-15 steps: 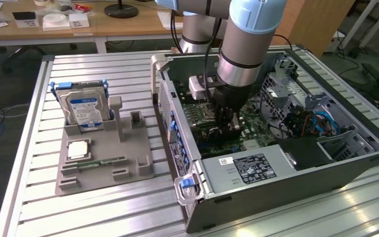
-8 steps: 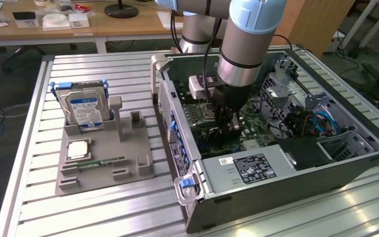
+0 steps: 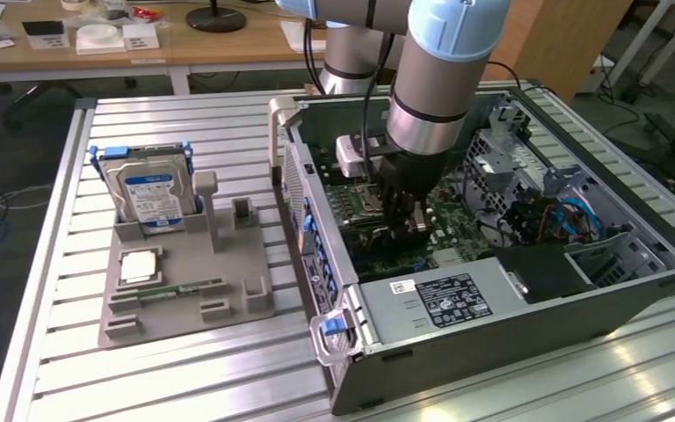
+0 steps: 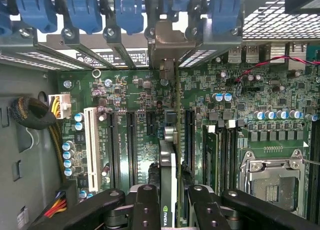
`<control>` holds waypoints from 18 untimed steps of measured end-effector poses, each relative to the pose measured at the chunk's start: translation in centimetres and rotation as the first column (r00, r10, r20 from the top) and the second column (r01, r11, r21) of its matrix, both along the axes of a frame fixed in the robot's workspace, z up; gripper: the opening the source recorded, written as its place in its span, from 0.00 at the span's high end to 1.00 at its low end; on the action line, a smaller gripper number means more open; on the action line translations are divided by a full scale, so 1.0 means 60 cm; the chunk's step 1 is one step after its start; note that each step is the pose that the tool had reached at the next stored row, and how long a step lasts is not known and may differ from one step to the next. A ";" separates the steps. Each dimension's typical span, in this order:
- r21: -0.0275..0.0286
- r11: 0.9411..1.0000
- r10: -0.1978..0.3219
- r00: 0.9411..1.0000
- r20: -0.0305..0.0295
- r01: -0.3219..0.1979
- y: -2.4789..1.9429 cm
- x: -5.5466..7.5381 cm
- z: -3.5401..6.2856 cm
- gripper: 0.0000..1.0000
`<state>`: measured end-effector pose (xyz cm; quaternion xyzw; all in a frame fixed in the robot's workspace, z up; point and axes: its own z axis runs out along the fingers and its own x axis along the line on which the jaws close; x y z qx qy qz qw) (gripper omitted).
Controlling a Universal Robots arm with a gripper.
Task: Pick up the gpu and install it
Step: 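Insert the gpu into the slot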
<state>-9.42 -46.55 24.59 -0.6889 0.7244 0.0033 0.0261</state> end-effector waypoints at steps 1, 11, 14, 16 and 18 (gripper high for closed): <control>0.000 1.000 0.000 1.000 0.000 0.000 0.0000 0.000 0.000 0.74; 0.001 1.000 0.000 1.000 0.000 0.000 0.0000 -0.002 -0.001 0.74; 0.000 1.000 0.000 1.000 0.000 0.000 -0.0002 -0.003 -0.002 0.74; 0.000 1.000 0.000 1.000 0.000 0.000 -0.0001 -0.003 -0.002 0.74; 0.000 1.000 0.000 1.000 0.000 0.000 -0.0001 -0.003 -0.002 0.74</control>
